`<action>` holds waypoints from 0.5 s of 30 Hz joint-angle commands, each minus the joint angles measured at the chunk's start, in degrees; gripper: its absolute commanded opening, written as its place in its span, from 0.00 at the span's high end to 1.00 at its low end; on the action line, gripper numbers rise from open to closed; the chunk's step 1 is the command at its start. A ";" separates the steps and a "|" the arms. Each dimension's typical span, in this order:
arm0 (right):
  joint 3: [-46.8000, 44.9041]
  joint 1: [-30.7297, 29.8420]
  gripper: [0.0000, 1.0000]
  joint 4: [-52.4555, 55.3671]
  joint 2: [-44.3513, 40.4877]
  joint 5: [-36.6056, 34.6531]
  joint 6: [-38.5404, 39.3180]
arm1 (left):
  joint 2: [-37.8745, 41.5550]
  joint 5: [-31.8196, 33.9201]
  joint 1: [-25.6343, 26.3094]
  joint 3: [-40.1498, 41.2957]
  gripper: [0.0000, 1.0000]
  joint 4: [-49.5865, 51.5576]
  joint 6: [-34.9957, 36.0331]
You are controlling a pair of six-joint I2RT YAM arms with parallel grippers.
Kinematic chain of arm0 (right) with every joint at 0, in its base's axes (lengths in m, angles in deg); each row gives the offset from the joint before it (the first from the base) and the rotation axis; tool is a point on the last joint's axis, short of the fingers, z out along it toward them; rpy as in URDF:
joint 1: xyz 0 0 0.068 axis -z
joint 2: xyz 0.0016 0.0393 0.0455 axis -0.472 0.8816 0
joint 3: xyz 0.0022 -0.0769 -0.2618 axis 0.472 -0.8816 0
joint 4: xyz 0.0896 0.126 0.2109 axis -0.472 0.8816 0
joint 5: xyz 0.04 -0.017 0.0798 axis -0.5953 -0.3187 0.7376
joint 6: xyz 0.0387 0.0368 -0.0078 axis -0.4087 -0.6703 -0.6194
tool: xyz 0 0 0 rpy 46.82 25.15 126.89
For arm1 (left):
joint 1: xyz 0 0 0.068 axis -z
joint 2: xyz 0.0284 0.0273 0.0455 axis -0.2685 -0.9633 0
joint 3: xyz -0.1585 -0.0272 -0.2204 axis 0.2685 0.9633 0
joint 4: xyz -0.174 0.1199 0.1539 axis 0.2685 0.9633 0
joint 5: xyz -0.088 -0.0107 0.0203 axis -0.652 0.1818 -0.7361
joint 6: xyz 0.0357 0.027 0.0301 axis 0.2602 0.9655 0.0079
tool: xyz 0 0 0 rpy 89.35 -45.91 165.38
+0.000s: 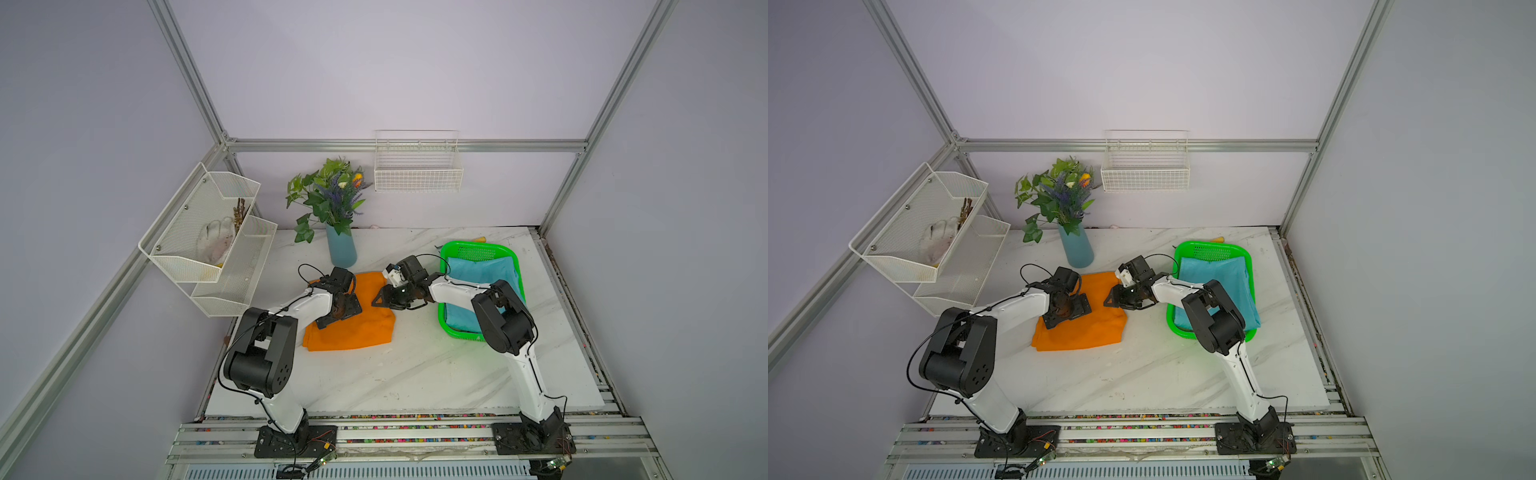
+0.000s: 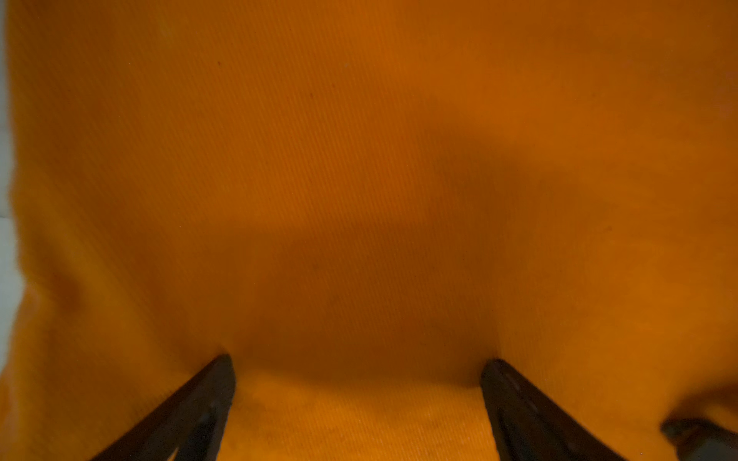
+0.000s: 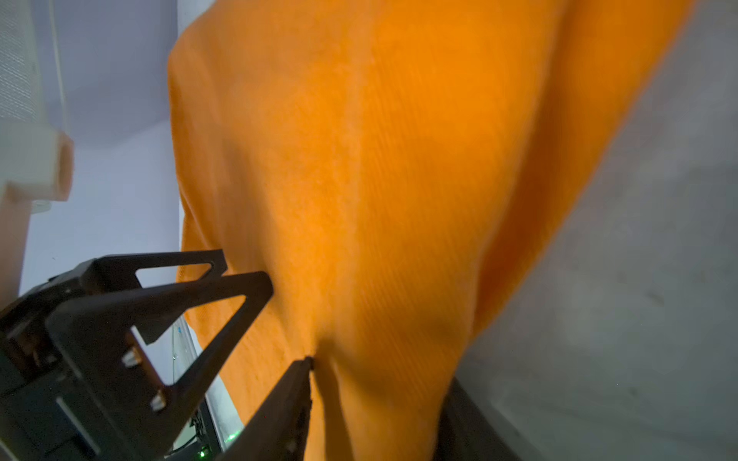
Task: Put the folded long pants in the basket
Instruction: Pick up the long pant at the center of the board.
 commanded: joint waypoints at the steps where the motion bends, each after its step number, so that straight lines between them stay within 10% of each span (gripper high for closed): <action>1: 0.64 -1.77 0.62 1.71 2.24 1.49 -0.96 | -3.59 -13.81 3.40 -0.23 0.01 -6.60 -3.87; 8: 1.60 -2.21 1.00 3.24 1.25 -0.62 0.40 | -3.69 -14.46 4.96 -2.05 0.01 -7.68 -6.30; 15: 3.79 -0.45 1.00 12.77 -2.99 -13.47 4.20 | 3.68 -10.45 -0.03 -5.07 0.00 -3.34 1.47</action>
